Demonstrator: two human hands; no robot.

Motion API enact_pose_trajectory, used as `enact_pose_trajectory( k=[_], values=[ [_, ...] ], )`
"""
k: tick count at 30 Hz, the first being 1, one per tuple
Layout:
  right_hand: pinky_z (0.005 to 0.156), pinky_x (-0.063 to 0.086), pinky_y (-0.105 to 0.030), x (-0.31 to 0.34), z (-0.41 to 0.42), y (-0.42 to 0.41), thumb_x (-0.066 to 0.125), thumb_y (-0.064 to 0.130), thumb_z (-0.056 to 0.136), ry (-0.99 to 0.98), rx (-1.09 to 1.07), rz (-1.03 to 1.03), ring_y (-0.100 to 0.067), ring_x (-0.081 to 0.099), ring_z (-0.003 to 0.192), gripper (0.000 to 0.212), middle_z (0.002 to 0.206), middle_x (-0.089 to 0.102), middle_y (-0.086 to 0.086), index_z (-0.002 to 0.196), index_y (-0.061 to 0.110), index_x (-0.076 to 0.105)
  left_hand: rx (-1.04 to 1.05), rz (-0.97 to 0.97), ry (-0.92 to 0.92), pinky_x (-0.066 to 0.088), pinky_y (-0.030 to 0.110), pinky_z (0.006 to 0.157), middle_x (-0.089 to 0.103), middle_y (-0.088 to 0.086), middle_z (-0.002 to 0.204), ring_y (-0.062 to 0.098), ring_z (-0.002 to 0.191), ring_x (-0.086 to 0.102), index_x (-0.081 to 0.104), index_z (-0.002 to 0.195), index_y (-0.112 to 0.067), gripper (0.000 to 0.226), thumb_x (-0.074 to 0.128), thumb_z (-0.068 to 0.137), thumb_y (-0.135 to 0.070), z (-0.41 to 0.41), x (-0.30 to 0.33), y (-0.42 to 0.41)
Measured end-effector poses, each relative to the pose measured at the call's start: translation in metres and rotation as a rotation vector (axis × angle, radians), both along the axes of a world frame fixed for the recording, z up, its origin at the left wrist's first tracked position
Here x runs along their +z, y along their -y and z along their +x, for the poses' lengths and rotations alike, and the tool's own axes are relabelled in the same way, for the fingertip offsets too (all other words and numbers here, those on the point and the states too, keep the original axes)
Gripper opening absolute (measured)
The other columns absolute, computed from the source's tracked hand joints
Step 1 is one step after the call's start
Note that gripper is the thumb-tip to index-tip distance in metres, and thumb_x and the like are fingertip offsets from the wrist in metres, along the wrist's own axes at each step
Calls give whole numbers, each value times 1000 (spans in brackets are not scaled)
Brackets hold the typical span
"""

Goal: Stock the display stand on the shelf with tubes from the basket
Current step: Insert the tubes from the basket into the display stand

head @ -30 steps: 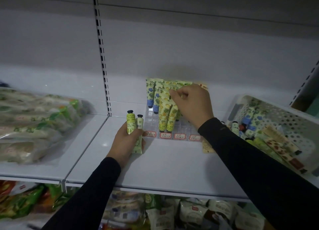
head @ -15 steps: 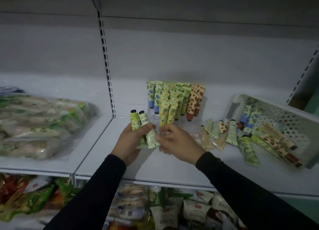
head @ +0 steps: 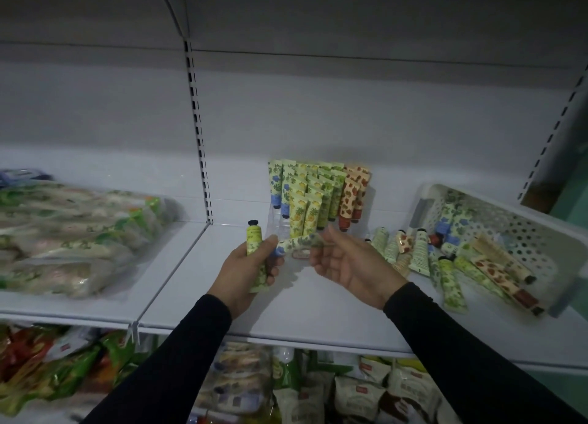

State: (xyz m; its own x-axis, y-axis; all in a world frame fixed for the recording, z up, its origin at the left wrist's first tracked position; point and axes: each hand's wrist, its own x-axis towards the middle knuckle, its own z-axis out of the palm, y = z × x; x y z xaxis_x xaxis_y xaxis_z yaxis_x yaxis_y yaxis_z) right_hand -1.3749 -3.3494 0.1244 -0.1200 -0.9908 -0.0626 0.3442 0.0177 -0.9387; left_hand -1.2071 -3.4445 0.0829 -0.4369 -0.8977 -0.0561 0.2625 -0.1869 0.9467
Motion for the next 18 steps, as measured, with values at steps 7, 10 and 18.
enact_pose_trajectory(
  k=[7, 10, 18],
  values=[
    [64, 56, -25, -1, -5, 6, 62, 21, 93, -529, -303, -182, -21, 64, 69, 23, 77, 67, -21, 85, 2, 72, -155, 99, 178, 42, 24, 44, 58, 12, 63, 20, 48, 50, 60, 96, -5, 34, 60, 94, -39, -2, 2, -9],
    [65, 58, -24, -1, -8, 9, 64, 21, 92, -517, -350, -166, -22, 62, 70, 22, 78, 66, -20, 87, 2, 73, -211, 128, 164, 41, 24, 42, 55, 10, 61, 19, 47, 48, 59, 95, -6, 33, 61, 93, -39, -1, 2, -7],
    [75, 59, -32, 13, -10, 13, 67, 27, 89, -669, -424, -215, -22, 70, 71, 13, 78, 74, -9, 85, 17, 75, -71, -9, 203, 44, 28, 48, 61, 16, 65, 24, 51, 51, 59, 100, -6, 28, 62, 95, -33, 5, -4, 11]
  ],
)
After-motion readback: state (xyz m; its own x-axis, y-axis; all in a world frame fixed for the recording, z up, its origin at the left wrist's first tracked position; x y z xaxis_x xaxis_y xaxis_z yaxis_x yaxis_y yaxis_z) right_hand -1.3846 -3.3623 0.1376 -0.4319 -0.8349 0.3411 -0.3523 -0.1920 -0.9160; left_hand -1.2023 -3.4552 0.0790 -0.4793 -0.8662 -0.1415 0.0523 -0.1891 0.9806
